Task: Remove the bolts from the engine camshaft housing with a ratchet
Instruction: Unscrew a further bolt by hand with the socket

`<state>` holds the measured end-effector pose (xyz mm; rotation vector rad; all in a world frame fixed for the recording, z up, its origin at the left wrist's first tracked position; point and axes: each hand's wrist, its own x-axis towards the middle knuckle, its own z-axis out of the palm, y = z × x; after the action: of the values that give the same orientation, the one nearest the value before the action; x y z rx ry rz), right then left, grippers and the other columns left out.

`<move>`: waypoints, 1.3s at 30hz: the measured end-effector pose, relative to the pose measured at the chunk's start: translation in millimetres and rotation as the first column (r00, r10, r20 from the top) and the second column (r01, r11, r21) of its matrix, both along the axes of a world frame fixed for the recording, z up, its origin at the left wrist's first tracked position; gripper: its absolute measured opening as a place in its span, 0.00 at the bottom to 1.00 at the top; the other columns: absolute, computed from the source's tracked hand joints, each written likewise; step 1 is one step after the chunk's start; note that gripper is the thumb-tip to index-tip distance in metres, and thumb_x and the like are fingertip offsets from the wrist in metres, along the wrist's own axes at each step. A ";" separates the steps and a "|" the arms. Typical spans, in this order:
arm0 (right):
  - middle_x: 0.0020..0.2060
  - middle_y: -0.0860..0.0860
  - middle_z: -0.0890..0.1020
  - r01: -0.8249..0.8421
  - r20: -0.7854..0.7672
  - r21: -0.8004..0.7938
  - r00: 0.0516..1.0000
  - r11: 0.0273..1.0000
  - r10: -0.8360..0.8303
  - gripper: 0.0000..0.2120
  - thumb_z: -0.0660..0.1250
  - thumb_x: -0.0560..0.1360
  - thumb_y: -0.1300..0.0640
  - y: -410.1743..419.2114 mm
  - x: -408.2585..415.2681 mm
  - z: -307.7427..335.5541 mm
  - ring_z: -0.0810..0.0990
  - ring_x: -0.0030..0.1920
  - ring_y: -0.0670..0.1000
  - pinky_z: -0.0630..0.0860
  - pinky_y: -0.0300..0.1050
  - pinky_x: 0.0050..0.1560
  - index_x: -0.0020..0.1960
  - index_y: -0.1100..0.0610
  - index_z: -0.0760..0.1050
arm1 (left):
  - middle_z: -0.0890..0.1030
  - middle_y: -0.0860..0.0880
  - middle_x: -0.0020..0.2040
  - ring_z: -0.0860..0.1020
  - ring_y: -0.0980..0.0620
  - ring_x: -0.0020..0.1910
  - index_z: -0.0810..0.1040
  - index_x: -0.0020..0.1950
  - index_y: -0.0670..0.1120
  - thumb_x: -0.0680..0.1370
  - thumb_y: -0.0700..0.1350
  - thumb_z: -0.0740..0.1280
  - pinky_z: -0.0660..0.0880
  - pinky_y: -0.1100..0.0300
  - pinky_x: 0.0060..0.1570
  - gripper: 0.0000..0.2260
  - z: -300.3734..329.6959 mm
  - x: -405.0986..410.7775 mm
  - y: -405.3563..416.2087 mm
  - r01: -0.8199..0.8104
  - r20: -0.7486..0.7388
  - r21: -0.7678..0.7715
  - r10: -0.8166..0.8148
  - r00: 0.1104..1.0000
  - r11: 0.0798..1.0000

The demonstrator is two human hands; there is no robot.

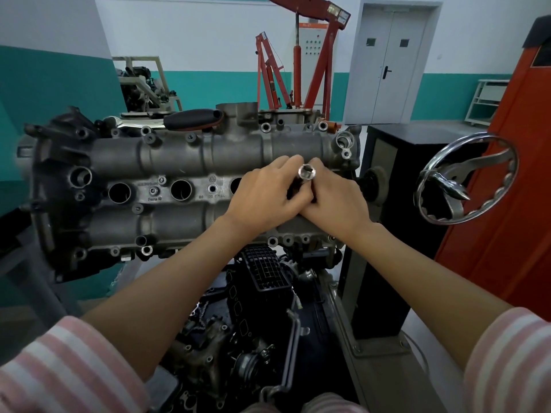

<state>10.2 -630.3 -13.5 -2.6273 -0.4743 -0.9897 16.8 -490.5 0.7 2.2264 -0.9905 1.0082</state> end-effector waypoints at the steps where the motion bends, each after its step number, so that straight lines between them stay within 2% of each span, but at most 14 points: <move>1: 0.32 0.45 0.72 0.014 0.005 -0.012 1.000 1.000 -0.014 0.11 0.58 0.73 0.46 0.4 -0.5 0.6 0.71 0.30 0.48 0.63 0.39 0.27 0.44 0.55 0.65 | 0.66 0.53 0.33 0.68 0.49 0.28 0.62 0.39 0.47 0.74 0.52 0.55 0.62 0.59 0.29 0.11 -0.7 1.1 -0.2 -0.005 0.003 0.004 0.005 1.000 1.000; 5: 0.28 0.44 0.72 -0.005 0.034 -0.012 0.999 1.000 0.005 0.12 0.61 0.72 0.43 1.4 -2.7 0.4 0.70 0.31 0.47 0.59 0.37 0.27 0.34 0.49 0.66 | 0.72 0.48 0.31 0.72 0.48 0.29 0.69 0.34 0.42 0.77 0.55 0.59 0.67 0.55 0.28 0.20 -2.0 6.5 0.4 -0.043 -0.005 0.021 0.043 0.999 0.999; 8: 0.31 0.49 0.77 0.015 0.055 -0.048 0.998 0.999 -0.012 0.14 0.59 0.74 0.47 0.0 -1.2 -1.2 0.72 0.31 0.50 0.57 0.40 0.27 0.36 0.55 0.73 | 0.70 0.49 0.28 0.70 0.49 0.28 0.68 0.31 0.42 0.77 0.55 0.61 0.63 0.57 0.28 0.20 -1.8 8.0 1.5 -0.033 -0.005 -0.005 0.033 0.999 0.999; 12: 0.24 0.39 0.62 -0.037 0.042 0.012 0.998 0.999 0.037 0.12 0.59 0.71 0.50 1.4 -6.7 2.6 0.61 0.25 0.43 0.54 0.37 0.27 0.30 0.46 0.60 | 0.72 0.49 0.32 0.72 0.49 0.30 0.69 0.37 0.41 0.75 0.59 0.53 0.68 0.54 0.29 0.22 -1.7 4.3 0.5 -0.034 0.011 0.040 0.033 0.999 0.999; 15: 0.28 0.42 0.68 -0.017 -0.011 -0.004 1.000 1.000 0.017 0.08 0.58 0.74 0.49 0.1 -3.7 1.7 0.68 0.26 0.44 0.63 0.42 0.27 0.39 0.51 0.66 | 0.73 0.50 0.33 0.73 0.48 0.30 0.70 0.43 0.41 0.74 0.57 0.52 0.69 0.54 0.29 0.19 -0.8 1.9 0.2 -0.035 0.014 0.018 0.035 0.999 0.999; 18: 0.32 0.47 0.74 0.008 -0.004 -0.026 1.000 1.000 -0.008 0.13 0.55 0.75 0.47 -0.2 -0.5 0.9 0.73 0.30 0.50 0.68 0.44 0.29 0.47 0.57 0.68 | 0.67 0.55 0.30 0.71 0.49 0.28 0.67 0.39 0.44 0.76 0.53 0.55 0.64 0.57 0.28 0.13 -1.5 2.8 -0.5 -0.053 0.004 0.023 0.053 0.999 0.998; 21: 0.28 0.43 0.68 0.006 0.009 -0.032 1.000 0.999 -0.006 0.11 0.60 0.74 0.47 -0.4 -0.9 0.8 0.67 0.29 0.46 0.60 0.40 0.27 0.36 0.49 0.65 | 0.64 0.54 0.23 0.66 0.50 0.24 0.64 0.31 0.44 0.76 0.53 0.59 0.59 0.59 0.28 0.18 -2.2 5.0 0.7 -0.051 -0.024 0.009 0.051 0.998 0.999; 24: 0.24 0.39 0.62 -0.025 0.057 0.034 0.998 0.999 0.023 0.20 0.63 0.72 0.50 2.0 -5.3 2.1 0.60 0.25 0.40 0.54 0.36 0.27 0.29 0.44 0.55 | 0.65 0.49 0.21 0.64 0.50 0.23 0.62 0.26 0.44 0.75 0.54 0.62 0.57 0.60 0.28 0.22 -1.8 6.2 2.3 -0.022 -0.039 -0.010 0.022 0.999 1.000; 25: 0.23 0.40 0.65 -0.044 0.085 0.054 0.996 0.998 0.039 0.18 0.63 0.71 0.51 2.8 -6.7 2.1 0.59 0.24 0.39 0.53 0.35 0.27 0.28 0.45 0.56 | 0.66 0.48 0.22 0.65 0.50 0.23 0.62 0.26 0.44 0.75 0.54 0.63 0.57 0.60 0.28 0.23 -1.6 6.7 2.7 -0.010 -0.046 -0.013 0.010 0.999 1.000; 27: 0.25 0.44 0.72 -0.044 0.084 0.060 0.996 0.997 0.039 0.11 0.60 0.70 0.52 3.3 -8.0 1.3 0.61 0.25 0.43 0.53 0.34 0.27 0.30 0.50 0.65 | 0.67 0.47 0.22 0.66 0.49 0.23 0.64 0.26 0.43 0.76 0.55 0.62 0.59 0.60 0.28 0.23 -1.8 6.8 3.0 0.007 -0.052 0.000 -0.007 0.999 1.000; 29: 0.28 0.45 0.71 -0.026 0.060 0.031 0.998 0.999 0.024 0.10 0.59 0.71 0.51 2.2 -5.1 0.3 0.66 0.29 0.46 0.56 0.36 0.27 0.37 0.55 0.75 | 0.70 0.48 0.24 0.69 0.49 0.25 0.69 0.30 0.40 0.76 0.58 0.59 0.62 0.58 0.28 0.24 -1.2 5.2 2.1 0.000 -0.047 0.022 0.001 0.999 1.000; 32: 0.34 0.46 0.75 0.017 -0.004 -0.014 1.000 1.000 -0.017 0.13 0.58 0.73 0.47 0.6 -0.4 0.1 0.74 0.33 0.48 0.67 0.43 0.30 0.47 0.57 0.72 | 0.71 0.49 0.27 0.71 0.49 0.27 0.70 0.38 0.40 0.74 0.60 0.54 0.66 0.56 0.27 0.23 0.7 2.2 1.8 -0.004 -0.038 0.003 0.004 0.999 1.000; 35: 0.31 0.46 0.73 0.017 -0.029 -0.008 0.999 1.000 -0.018 0.12 0.59 0.73 0.47 -0.3 1.5 -0.2 0.74 0.31 0.50 0.66 0.43 0.29 0.46 0.57 0.67 | 0.66 0.54 0.26 0.69 0.49 0.25 0.65 0.37 0.44 0.74 0.58 0.53 0.62 0.57 0.26 0.17 -0.1 1.7 1.4 0.005 -0.021 0.017 -0.005 1.000 1.000; 39: 0.29 0.44 0.73 0.030 0.006 -0.011 1.000 0.999 -0.030 0.14 0.57 0.72 0.42 0.6 -0.3 1.1 0.70 0.31 0.46 0.60 0.37 0.27 0.36 0.50 0.71 | 0.66 0.53 0.23 0.66 0.51 0.24 0.64 0.31 0.46 0.77 0.54 0.61 0.56 0.62 0.25 0.18 -1.2 3.3 2.4 -0.003 -0.030 -0.026 0.002 1.000 1.000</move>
<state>9.9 -629.7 -12.4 -2.6497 -0.4449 -1.0065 20.0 -488.1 -0.5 2.2148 -0.9568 0.9808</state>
